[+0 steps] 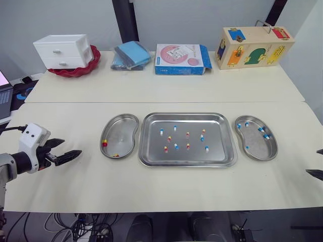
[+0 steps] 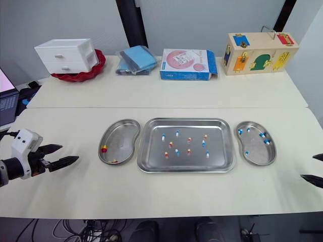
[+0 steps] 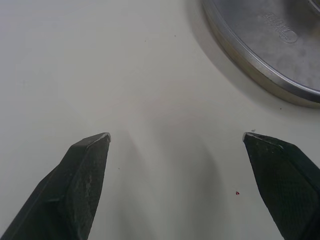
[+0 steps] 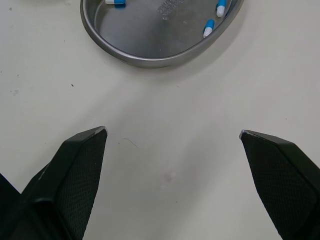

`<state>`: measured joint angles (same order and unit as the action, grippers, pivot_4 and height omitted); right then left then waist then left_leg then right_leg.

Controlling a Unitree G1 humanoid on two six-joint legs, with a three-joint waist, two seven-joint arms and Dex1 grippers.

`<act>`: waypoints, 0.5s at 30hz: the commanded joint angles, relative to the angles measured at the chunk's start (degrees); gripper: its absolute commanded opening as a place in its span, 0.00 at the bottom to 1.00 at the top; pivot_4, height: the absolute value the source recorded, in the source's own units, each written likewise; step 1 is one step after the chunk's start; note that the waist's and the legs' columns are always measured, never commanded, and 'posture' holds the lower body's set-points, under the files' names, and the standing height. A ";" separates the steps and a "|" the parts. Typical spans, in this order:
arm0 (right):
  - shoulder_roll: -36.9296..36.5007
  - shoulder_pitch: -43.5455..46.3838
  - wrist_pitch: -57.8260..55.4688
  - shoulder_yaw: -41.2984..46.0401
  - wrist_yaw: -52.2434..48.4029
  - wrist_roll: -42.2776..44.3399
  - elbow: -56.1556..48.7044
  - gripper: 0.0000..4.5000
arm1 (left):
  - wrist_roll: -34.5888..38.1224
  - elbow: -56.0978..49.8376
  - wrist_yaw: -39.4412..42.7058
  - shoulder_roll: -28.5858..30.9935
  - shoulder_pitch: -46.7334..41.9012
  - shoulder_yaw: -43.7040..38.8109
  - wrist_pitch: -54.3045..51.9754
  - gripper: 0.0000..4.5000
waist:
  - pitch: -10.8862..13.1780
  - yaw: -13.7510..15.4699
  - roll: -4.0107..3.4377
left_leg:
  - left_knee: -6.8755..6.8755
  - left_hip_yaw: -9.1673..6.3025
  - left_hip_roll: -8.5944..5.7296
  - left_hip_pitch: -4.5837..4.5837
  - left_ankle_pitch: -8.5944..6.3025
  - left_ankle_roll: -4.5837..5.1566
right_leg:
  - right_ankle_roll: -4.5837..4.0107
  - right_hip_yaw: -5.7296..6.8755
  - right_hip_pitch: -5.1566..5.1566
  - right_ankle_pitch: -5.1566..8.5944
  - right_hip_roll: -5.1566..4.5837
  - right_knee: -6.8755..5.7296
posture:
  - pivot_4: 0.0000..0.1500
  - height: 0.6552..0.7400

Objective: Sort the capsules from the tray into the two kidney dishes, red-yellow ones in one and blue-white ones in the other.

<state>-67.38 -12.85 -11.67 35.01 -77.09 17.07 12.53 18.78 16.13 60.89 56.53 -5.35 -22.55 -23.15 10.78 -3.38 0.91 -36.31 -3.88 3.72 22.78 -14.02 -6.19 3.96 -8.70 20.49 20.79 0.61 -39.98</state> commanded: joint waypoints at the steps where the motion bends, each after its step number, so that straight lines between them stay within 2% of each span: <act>1: -0.12 0.02 -0.01 2.91 0.42 0.75 -0.78 1.00 | -0.53 0.41 0.14 1.53 -0.61 0.19 0.77 0.97 | 0.00 0.00 0.00 | 0.00 0.00 0.00 0.00 0.00 0.00 | 0.00 0.00 0.00 0.00 0.00 0.00 | 1.00 0.88; 15: 0.35 1.92 -0.11 2.56 1.76 1.51 -0.83 1.00 | 0.78 3.92 -0.30 0.41 -0.30 -2.58 2.95 0.97 | 0.00 -0.01 0.00 | -0.09 -0.14 -0.01 -0.01 0.00 0.00 | 0.00 0.13 -0.11 0.00 0.00 -0.01 | 1.00 0.88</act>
<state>-67.22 -11.51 -11.98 35.01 -75.79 17.61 12.51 18.51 20.17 60.71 56.52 -6.16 -22.65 -20.89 10.77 -3.39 0.91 -36.41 -4.03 3.71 22.77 -14.02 -6.19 3.96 -8.56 20.37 20.79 0.61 -39.99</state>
